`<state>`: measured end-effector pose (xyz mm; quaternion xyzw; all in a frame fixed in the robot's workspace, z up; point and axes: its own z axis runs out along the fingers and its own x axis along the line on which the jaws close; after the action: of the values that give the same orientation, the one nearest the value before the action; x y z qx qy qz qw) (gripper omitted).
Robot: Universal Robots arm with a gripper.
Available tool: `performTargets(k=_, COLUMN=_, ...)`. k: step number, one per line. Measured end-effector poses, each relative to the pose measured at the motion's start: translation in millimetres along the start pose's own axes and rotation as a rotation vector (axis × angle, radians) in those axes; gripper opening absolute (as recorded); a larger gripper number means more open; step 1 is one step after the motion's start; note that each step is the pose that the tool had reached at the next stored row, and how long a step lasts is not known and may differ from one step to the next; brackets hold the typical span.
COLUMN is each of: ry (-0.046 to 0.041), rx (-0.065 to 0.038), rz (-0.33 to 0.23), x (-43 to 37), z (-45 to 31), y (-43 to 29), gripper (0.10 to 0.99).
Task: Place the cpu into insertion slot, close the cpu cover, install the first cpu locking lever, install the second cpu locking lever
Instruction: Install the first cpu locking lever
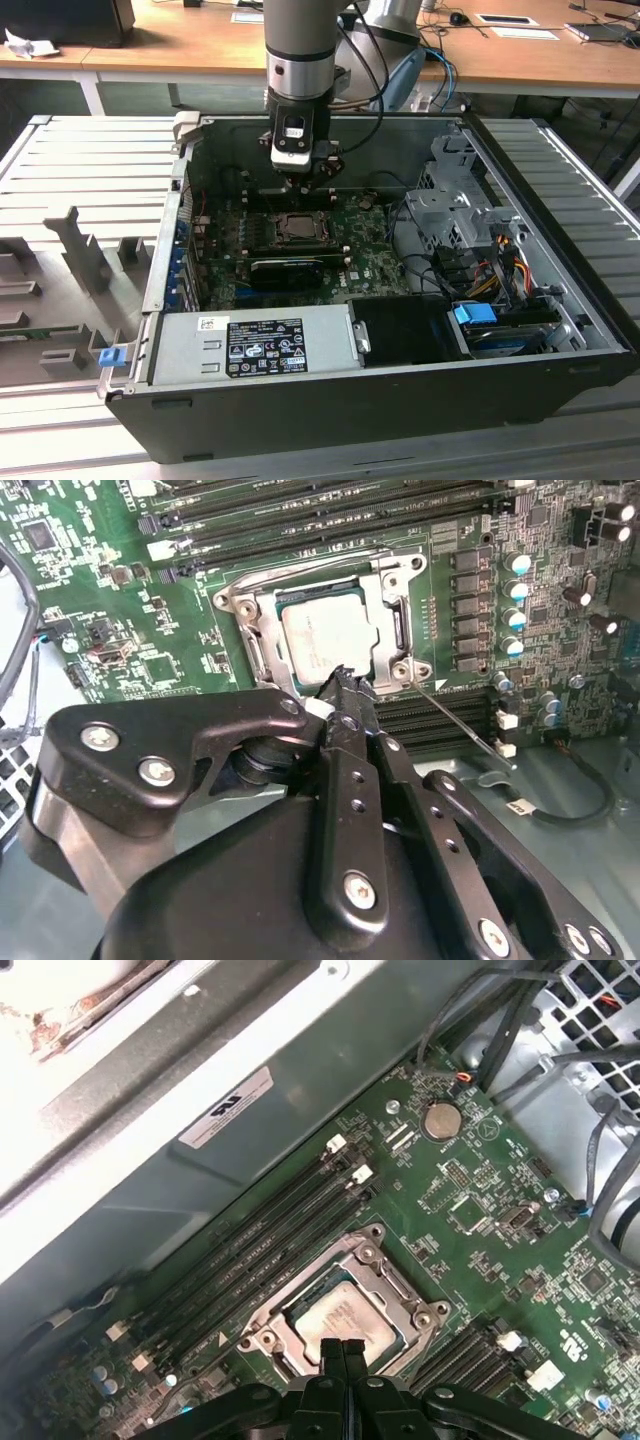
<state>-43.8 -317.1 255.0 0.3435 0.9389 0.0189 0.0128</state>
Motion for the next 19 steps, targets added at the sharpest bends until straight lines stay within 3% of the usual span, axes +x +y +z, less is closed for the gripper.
performTargets(k=9, ry=0.0022, rx=-0.001, rz=-0.047, x=0.6, z=0.1, y=-0.6, gripper=0.106)
performTargets(k=19, ry=0.0100, rx=-0.002, rz=-0.221, x=0.6, z=0.2, y=-0.5, gripper=0.106)
